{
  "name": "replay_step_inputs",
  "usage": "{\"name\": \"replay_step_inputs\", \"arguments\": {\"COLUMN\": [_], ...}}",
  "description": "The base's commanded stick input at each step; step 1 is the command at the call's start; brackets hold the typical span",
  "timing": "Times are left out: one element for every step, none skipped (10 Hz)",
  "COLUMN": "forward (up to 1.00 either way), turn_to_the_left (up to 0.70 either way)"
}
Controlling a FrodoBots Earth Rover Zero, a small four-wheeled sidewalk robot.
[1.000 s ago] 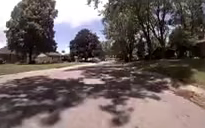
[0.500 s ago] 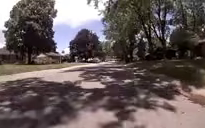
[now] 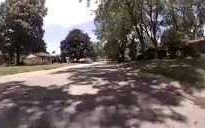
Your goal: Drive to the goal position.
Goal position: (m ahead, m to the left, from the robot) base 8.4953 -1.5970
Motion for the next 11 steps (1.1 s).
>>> {"name": "replay_step_inputs", "arguments": {"forward": [0.70,0.70,0.70,0.70,0.70,0.70,0.70,0.70,0.70,0.70,0.70], "turn_to_the_left": [0.00,0.00,0.00,0.00,0.00,0.00,0.00,0.00,0.00,0.00,0.00]}}
